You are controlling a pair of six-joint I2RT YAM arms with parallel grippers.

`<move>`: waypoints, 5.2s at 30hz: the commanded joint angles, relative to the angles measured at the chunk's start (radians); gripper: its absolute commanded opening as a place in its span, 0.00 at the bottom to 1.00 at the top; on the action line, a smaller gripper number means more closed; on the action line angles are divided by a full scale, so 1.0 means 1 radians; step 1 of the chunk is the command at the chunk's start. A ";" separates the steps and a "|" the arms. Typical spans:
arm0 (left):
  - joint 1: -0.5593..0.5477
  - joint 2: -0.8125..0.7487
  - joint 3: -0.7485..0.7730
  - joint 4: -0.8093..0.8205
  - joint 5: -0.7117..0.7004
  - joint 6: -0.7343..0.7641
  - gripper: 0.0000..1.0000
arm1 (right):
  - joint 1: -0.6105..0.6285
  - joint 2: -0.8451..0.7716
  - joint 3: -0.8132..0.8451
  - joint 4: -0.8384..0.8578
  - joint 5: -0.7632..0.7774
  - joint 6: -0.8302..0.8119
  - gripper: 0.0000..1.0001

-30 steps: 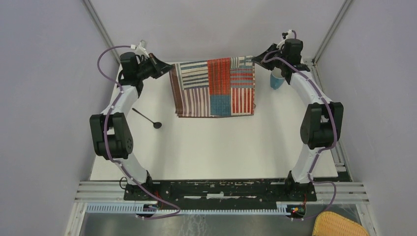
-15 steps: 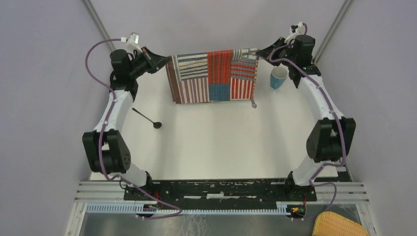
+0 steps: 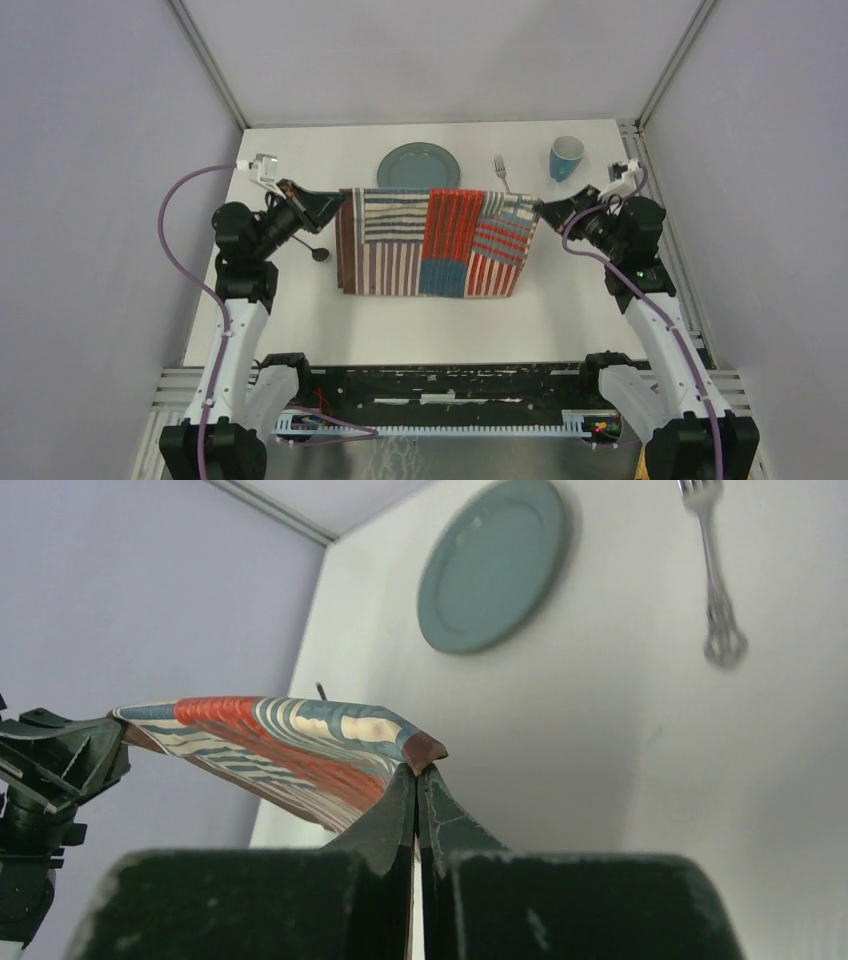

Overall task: Set the dinner table for one person
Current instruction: Flatten out the napkin at the center of the board.

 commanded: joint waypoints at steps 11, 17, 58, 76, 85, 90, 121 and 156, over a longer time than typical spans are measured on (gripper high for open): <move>-0.012 0.029 -0.034 0.010 -0.047 -0.006 0.02 | 0.011 -0.030 0.001 -0.076 0.046 -0.030 0.00; -0.013 0.213 0.053 0.080 -0.070 -0.028 0.02 | 0.010 0.212 0.150 0.033 0.087 -0.002 0.00; -0.090 -0.162 -0.129 -0.322 -0.130 -0.009 0.02 | 0.221 -0.342 -0.337 -0.248 0.071 -0.093 0.00; -0.090 -0.246 -0.047 -0.512 -0.205 -0.102 0.45 | 0.220 -0.461 -0.209 -0.483 0.180 -0.117 0.46; -0.090 -0.277 -0.018 -0.572 -0.319 -0.104 0.47 | 0.221 -0.513 -0.153 -0.578 0.327 -0.124 0.56; -0.090 -0.273 -0.015 -0.555 -0.329 -0.099 0.45 | 0.221 -0.487 -0.153 -0.551 0.325 -0.125 0.55; -0.169 0.505 0.248 -0.655 -0.474 0.011 0.02 | 0.232 0.628 0.389 -0.419 0.209 -0.236 0.23; -0.170 0.633 0.347 -0.655 -0.411 0.075 0.02 | 0.227 0.920 0.548 -0.463 0.466 -0.274 0.32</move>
